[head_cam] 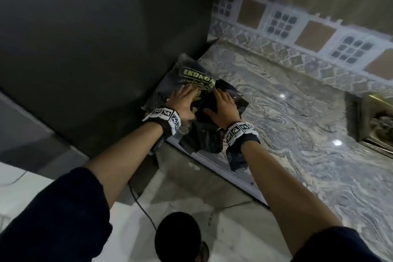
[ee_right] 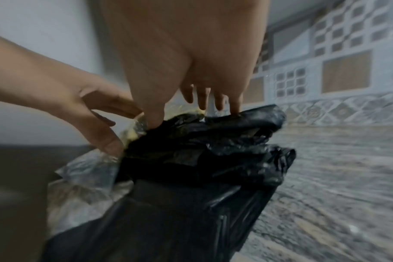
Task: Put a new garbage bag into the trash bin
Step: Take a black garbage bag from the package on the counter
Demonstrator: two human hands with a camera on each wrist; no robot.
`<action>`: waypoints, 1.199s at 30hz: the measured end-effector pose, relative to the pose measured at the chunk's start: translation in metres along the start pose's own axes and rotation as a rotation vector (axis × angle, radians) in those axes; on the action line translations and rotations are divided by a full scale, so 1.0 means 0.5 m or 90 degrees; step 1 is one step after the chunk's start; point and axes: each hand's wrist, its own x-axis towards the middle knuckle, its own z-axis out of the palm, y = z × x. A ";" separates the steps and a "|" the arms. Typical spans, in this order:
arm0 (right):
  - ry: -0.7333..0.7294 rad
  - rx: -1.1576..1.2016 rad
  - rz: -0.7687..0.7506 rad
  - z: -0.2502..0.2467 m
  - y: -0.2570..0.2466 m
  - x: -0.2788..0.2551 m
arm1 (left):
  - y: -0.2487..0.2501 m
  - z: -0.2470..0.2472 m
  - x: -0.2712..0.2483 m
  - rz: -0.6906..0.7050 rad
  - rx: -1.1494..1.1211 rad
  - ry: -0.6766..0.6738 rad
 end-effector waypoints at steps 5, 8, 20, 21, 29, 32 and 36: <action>-0.112 -0.013 0.008 0.063 0.043 0.045 | -0.016 0.050 0.029 -0.075 -0.027 -0.086; -0.082 -0.057 -0.009 0.084 0.064 0.036 | -0.020 0.079 0.042 -0.071 -0.011 -0.100; 0.065 0.055 0.065 -0.003 0.067 -0.020 | -0.020 0.058 0.035 -0.053 -0.037 -0.093; 0.078 0.050 0.077 -0.019 0.072 -0.035 | -0.016 0.051 0.031 -0.046 -0.036 -0.094; 0.182 0.082 0.147 -0.169 0.016 -0.213 | 0.110 -0.052 -0.064 0.181 -0.067 -0.014; 0.218 0.097 0.159 -0.231 -0.019 -0.276 | 0.171 -0.084 -0.114 0.230 -0.189 -0.017; 0.270 0.141 0.176 -0.312 -0.060 -0.365 | 0.240 -0.117 -0.182 0.226 -0.357 -0.032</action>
